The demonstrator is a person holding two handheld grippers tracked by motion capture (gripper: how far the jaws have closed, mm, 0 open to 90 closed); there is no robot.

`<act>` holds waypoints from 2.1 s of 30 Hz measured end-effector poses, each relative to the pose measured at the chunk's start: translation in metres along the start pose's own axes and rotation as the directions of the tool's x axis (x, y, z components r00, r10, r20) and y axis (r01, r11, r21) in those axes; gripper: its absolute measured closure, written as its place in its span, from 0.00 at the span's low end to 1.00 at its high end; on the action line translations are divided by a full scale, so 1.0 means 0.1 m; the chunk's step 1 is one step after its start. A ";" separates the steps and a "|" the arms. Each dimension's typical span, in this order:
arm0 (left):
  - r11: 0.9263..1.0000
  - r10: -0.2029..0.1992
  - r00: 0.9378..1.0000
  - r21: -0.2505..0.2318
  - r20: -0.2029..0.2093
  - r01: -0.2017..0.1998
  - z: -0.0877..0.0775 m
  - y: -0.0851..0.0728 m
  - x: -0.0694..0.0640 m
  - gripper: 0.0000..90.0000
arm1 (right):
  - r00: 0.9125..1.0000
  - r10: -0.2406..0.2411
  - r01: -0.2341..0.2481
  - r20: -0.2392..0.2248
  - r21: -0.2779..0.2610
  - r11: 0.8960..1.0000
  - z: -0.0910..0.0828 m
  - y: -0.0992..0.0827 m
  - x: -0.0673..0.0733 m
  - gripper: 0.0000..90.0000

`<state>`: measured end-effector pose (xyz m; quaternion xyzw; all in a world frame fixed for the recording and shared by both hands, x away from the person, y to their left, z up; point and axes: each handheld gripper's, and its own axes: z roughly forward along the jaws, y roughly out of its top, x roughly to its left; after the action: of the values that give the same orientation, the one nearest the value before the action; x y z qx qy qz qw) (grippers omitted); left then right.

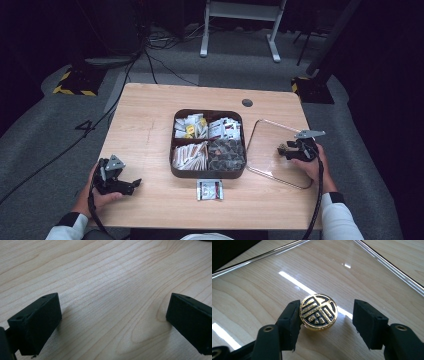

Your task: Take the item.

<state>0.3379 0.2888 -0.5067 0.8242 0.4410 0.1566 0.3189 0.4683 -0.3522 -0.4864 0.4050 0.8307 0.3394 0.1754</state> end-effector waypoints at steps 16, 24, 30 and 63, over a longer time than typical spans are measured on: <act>1.000 0.000 1.000 0.002 0.001 0.000 0.00 0.00 0.00 0.00 | 0.999 -0.030 0.031 -0.019 0.017 0.999 0.05 0.04 0.05 0.65; 1.000 0.000 1.000 0.000 0.000 0.000 0.00 0.00 0.00 0.00 | 1.000 -0.029 0.029 -0.011 0.019 0.999 0.01 0.04 0.04 0.65; 1.000 0.000 1.000 0.000 0.000 0.000 0.00 0.00 0.00 0.00 | 1.000 -0.032 0.032 -0.002 -0.005 0.999 -0.11 0.09 0.03 0.66; 1.000 0.000 1.000 0.000 0.000 0.000 0.00 0.00 0.00 0.00 | 0.997 -0.075 0.076 0.008 -0.144 0.987 -0.64 0.60 0.12 0.66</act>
<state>0.3380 0.2888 -0.5067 0.8242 0.4409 0.1565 0.3191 0.4578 -0.3432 -0.3988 0.3600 0.8185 0.3910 0.2180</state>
